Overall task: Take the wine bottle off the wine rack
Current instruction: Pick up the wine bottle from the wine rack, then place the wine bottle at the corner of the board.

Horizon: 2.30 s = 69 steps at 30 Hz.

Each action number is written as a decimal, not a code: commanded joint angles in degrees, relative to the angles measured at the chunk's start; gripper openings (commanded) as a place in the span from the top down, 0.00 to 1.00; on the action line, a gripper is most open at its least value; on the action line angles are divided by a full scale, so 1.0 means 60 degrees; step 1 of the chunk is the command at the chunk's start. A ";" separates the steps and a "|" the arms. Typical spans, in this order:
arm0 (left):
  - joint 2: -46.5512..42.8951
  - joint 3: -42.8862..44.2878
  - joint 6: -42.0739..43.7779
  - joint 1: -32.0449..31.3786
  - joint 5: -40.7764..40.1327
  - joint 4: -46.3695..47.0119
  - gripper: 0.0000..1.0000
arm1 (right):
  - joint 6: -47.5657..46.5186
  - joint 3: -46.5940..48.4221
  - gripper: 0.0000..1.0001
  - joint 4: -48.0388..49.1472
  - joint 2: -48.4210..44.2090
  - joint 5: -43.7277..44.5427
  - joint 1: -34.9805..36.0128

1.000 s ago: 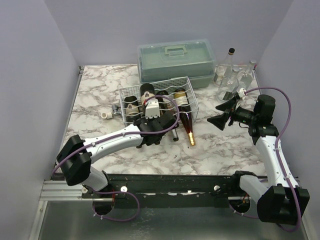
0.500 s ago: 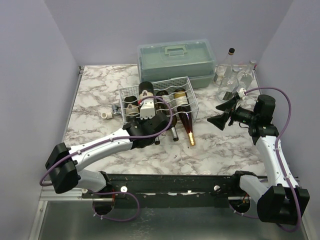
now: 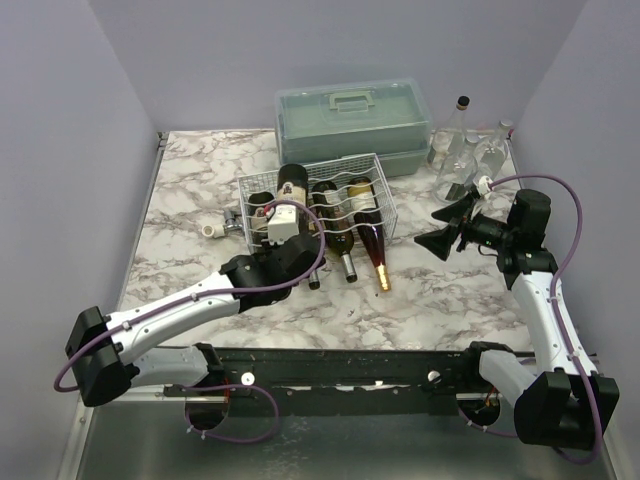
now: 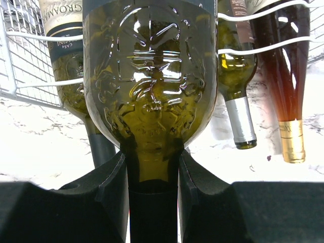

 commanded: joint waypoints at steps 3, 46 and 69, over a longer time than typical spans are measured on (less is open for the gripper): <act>-0.0942 -0.0216 0.0453 -0.0035 -0.0167 0.1399 1.00 | -0.0192 -0.0136 0.07 -0.0230 -0.0137 0.0160 -0.0063; -0.3160 -0.1759 0.1748 -0.0034 0.4007 0.4427 1.00 | -0.0472 -0.0164 0.07 -0.0312 -0.0148 0.0118 -0.0066; -0.1591 -0.0837 0.2030 -0.0034 0.7823 0.5354 1.00 | -1.3484 0.3188 0.01 -1.1070 0.0165 -0.1365 -0.0044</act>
